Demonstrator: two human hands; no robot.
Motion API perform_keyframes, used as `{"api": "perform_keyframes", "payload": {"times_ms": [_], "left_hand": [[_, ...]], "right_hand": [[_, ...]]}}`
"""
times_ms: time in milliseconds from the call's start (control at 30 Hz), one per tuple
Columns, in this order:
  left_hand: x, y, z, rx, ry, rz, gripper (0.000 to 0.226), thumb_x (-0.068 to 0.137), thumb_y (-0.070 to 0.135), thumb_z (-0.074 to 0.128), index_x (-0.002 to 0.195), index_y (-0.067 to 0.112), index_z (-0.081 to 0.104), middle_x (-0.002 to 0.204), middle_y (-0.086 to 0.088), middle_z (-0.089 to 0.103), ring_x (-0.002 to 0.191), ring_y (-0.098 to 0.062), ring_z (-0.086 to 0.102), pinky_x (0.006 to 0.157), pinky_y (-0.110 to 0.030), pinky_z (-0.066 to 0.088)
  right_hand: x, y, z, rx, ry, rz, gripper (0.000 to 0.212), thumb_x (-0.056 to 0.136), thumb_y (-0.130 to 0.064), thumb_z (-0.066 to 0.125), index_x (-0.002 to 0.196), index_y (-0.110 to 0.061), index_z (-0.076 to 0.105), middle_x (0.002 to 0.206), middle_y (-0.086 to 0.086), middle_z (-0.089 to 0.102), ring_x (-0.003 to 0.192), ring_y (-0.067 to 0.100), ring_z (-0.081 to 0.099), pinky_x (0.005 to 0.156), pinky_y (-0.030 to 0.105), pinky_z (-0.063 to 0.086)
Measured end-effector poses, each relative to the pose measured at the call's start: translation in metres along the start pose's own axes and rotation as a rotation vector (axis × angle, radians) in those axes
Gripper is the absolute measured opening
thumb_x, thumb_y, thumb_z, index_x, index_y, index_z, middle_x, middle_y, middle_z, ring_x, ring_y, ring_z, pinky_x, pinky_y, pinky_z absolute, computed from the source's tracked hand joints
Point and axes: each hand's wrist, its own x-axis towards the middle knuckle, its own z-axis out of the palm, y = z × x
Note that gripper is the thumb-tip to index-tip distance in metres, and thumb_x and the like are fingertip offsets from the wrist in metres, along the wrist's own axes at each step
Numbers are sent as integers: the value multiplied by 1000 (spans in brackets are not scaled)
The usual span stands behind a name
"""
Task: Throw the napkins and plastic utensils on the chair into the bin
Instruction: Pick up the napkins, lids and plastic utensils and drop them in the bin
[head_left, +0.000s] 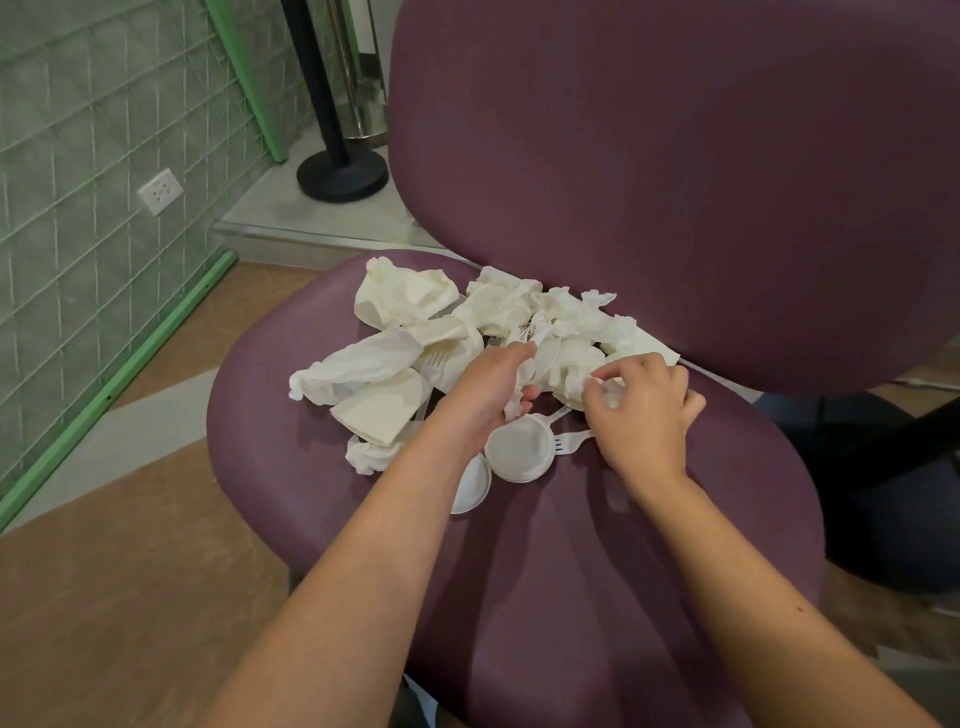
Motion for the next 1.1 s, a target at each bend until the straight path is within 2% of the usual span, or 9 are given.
{"api": "perform_keyframes", "payload": {"times_ms": [67,133,267,500,633,733,900,1000,1100], "left_hand": [[-1,0,2,-4,-19,1,13,99,26,51,91,17,56,88,-2,57,69,-13,56,65,-23,49],[0,0,4,-29,-47,-4,14,99,24,50,91,16,57,87,-3,59,73,-15,59,72,-28,49],[-3,-2,7,-92,-103,-23,18,97,24,52,106,12,60,101,-11,64,80,-21,63,78,-34,51],[-7,-2,7,-146,-281,-50,47,104,42,36,133,9,54,125,-14,65,113,-31,63,103,-42,46],[-7,-1,3,-72,-360,-29,49,105,43,31,132,10,55,112,-11,67,97,-23,66,87,-35,54],[-7,0,1,29,-324,25,47,101,51,38,127,19,61,110,-5,68,98,-20,64,85,-37,58],[-11,0,2,261,-254,134,54,94,69,28,112,35,66,99,14,71,93,-2,65,93,-31,54],[-7,-2,-1,386,-259,185,67,87,77,34,131,31,57,129,12,61,119,-7,56,104,-35,44],[1,-5,-5,290,-178,213,69,81,71,55,129,22,56,133,6,60,125,-14,54,111,-41,37]], "right_hand": [[-7,-9,-11,348,14,43,3,87,-23,60,86,-24,62,105,-8,59,107,17,47,88,26,31],[-18,-21,-21,657,18,110,11,88,-17,60,83,-26,58,106,-12,63,109,10,53,84,20,37],[-34,-38,-27,939,-51,170,4,93,-17,61,91,-20,61,119,-15,62,114,3,55,88,23,45],[-36,-44,-11,821,-151,109,15,85,-20,73,96,-27,66,127,-17,51,117,-10,46,87,9,42],[-30,-44,-11,826,-65,209,18,85,-16,73,91,-28,61,105,-8,64,91,8,60,74,19,47],[-24,-45,-25,884,-11,240,11,87,-15,69,93,-20,62,91,-7,67,75,9,61,65,22,50],[-11,-49,-52,1120,-84,230,17,87,-2,65,99,-13,63,97,7,68,85,21,68,78,30,57],[-4,-46,-57,1117,-62,199,17,87,-2,65,98,-14,64,108,15,67,92,26,66,81,35,58],[-5,-41,-55,981,9,164,16,86,-4,65,94,-17,66,99,1,67,85,15,62,76,27,53]]}}
